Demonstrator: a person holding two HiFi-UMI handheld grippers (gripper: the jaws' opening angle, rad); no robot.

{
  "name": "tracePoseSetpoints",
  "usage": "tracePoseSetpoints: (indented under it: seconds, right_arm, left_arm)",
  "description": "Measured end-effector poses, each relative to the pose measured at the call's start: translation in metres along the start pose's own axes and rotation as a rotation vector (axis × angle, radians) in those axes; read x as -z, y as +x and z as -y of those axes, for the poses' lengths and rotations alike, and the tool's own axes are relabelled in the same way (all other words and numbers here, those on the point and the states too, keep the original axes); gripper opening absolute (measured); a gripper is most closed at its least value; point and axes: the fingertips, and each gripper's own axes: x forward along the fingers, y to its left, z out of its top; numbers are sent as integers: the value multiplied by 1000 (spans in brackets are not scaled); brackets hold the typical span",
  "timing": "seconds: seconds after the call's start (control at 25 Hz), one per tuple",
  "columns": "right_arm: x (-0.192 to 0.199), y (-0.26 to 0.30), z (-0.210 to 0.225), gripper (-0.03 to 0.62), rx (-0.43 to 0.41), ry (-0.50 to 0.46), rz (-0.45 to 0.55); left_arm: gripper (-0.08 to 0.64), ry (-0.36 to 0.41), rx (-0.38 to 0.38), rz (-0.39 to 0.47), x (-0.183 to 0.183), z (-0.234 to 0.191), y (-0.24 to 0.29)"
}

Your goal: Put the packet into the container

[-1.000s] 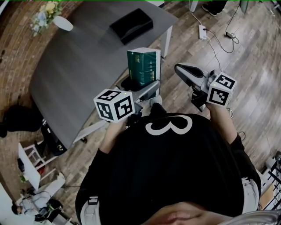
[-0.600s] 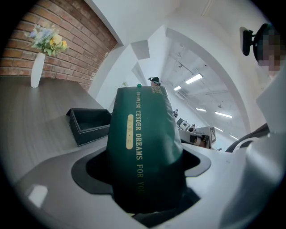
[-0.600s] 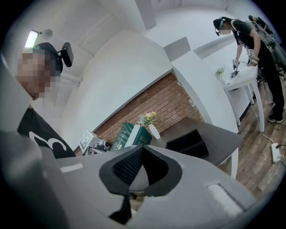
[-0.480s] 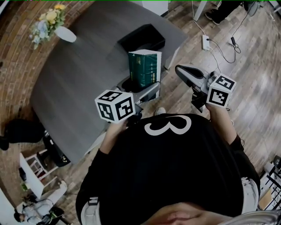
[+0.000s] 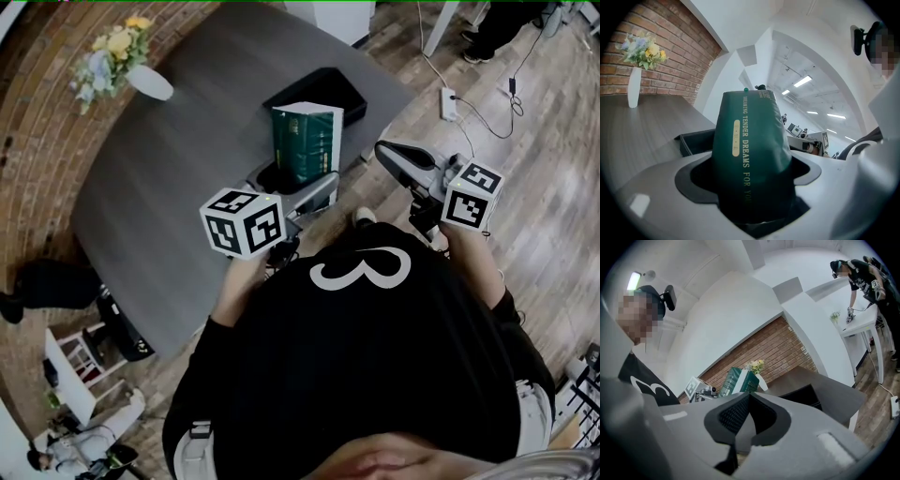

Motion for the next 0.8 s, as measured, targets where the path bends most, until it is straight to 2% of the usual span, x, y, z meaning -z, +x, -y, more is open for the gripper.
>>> tracePoseSetpoints:
  seconds: [0.8]
  right_arm:
    - [-27, 32, 72, 3, -42, 46, -66]
  left_arm:
    - [466, 205, -127, -119, -56, -57, 49]
